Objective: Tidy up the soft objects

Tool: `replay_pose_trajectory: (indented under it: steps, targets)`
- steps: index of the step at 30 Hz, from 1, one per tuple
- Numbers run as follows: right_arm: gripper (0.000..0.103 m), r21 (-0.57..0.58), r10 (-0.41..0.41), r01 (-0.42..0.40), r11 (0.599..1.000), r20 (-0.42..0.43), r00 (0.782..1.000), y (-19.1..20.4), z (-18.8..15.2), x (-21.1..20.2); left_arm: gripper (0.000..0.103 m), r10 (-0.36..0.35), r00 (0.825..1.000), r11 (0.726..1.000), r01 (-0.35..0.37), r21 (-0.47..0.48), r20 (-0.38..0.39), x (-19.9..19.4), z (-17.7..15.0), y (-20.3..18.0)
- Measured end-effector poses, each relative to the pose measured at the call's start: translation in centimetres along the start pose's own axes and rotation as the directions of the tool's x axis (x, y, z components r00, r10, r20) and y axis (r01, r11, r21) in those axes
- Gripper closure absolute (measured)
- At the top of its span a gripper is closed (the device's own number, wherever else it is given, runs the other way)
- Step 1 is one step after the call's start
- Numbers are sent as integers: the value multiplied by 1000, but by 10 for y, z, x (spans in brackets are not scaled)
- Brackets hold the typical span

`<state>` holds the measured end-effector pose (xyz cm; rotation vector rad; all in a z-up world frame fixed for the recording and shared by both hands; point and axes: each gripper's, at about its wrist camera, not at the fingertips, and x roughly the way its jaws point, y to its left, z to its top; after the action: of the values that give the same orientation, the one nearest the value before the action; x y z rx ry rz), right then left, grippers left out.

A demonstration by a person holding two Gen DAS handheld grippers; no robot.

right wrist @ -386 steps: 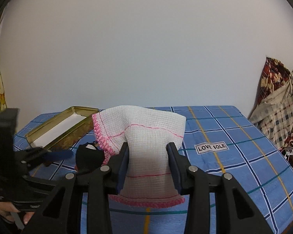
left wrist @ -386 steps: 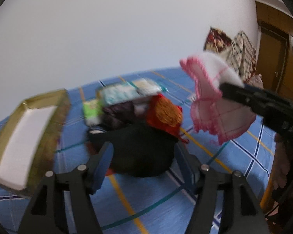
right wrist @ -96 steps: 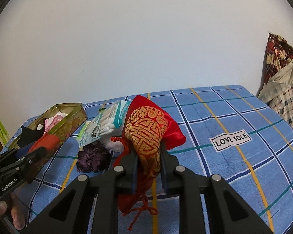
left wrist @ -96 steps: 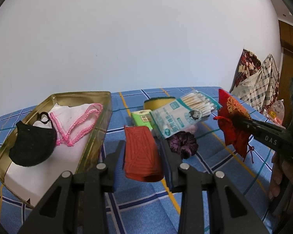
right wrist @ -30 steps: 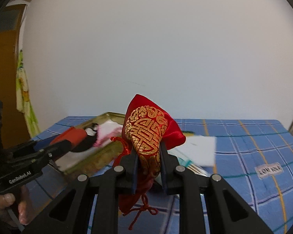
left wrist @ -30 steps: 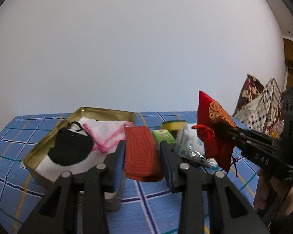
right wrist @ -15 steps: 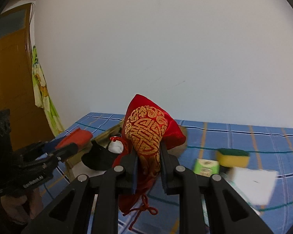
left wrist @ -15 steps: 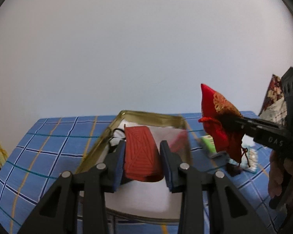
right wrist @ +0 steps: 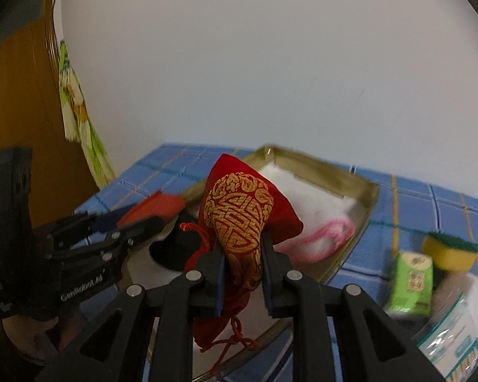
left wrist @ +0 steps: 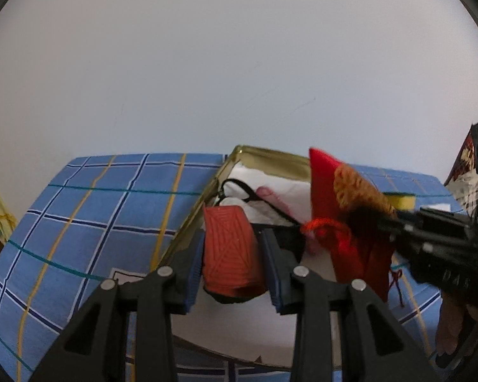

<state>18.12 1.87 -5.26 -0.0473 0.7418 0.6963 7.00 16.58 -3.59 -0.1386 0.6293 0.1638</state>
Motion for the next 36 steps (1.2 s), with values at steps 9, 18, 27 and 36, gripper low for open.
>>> replay_pose_trajectory:
  steps: [9, 18, 27, 36]
  targets:
    - [53, -45, -9, 9, 999, -10, 1000, 11, -13, -5, 53, 27, 1000, 1000, -26, -17, 15, -7, -3, 3]
    - [39, -16, 4, -3, 1000, 56, 998, -2, -20, -45, 40, 37, 997, 999, -36, -23, 68, -30, 4, -4]
    - [39, 36, -134, 131, 991, 99, 986, -58, -58, -119, 26, -64, 995, 997, 59, 56, 80, -38, 3, -67]
    - [38, 137, -281, 270, 953, 69, 957, -130, -96, -158, 26, -162, 987, 981, 161, 107, 1, -6, -7, -149]
